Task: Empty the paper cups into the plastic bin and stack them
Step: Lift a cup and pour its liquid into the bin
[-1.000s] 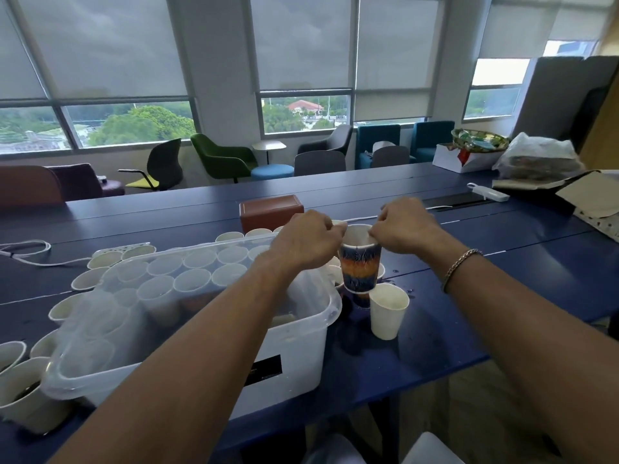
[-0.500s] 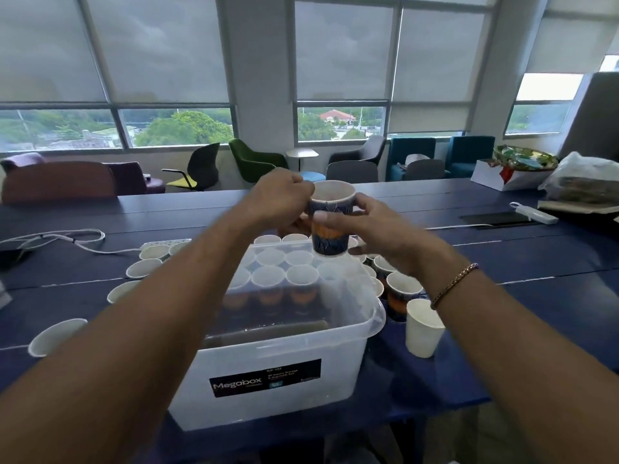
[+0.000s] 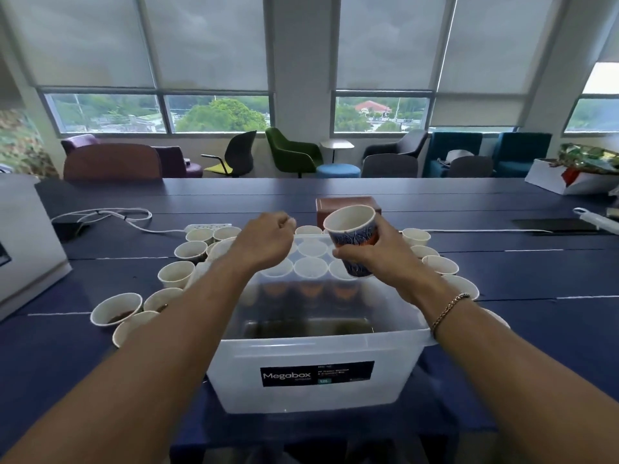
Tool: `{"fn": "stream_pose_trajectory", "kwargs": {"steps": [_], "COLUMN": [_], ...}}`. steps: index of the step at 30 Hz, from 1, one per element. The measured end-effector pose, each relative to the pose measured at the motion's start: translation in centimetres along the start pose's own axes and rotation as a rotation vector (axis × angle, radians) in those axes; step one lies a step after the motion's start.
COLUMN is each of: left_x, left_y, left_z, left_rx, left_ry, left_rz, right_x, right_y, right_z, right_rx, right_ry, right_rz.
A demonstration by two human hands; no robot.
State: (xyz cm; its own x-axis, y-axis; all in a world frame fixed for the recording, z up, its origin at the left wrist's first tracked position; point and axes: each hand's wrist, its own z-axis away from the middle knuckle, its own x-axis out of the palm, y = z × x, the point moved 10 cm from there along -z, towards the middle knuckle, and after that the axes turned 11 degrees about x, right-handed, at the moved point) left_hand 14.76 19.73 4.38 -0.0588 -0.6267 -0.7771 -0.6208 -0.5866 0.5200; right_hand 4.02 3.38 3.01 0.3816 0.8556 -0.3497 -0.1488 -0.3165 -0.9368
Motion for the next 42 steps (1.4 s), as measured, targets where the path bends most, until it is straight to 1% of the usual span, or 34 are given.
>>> {"fn": "stream_pose_trajectory", "kwargs": {"steps": [4, 10, 16, 21, 28, 33, 42], "left_x": [1.5, 2.3, 3.0, 3.0, 2.8, 2.9, 3.0], "left_y": [-2.0, -2.0, -2.8, -2.8, -3.1, -3.1, -3.2], "left_z": [0.4, 0.9, 1.2, 1.3, 1.3, 1.3, 1.3], "left_rx": [-0.036, 0.014, 0.029, 0.010, -0.008, -0.015, -0.017], "left_ry": [-0.072, -0.140, -0.257, -0.258, -0.241, -0.248, -0.244], "left_rz": [-0.041, -0.085, -0.283, -0.322, -0.270, -0.277, -0.285], "right_x": [0.0, 0.5, 0.9, 1.0, 1.2, 0.9, -0.2], "right_y": [0.4, 0.9, 1.5, 1.5, 1.5, 0.9, -0.3], "right_z": [0.0, -0.3, -0.7, -0.7, -0.6, -0.2, 0.4], "right_rx": [-0.026, -0.080, -0.102, -0.129, -0.149, -0.174, -0.211], "right_ry": [0.041, 0.043, 0.032, 0.047, 0.065, 0.128, 0.296], "right_rz": [0.139, 0.341, 0.460, 0.535, 0.628, 0.688, 0.744]}}
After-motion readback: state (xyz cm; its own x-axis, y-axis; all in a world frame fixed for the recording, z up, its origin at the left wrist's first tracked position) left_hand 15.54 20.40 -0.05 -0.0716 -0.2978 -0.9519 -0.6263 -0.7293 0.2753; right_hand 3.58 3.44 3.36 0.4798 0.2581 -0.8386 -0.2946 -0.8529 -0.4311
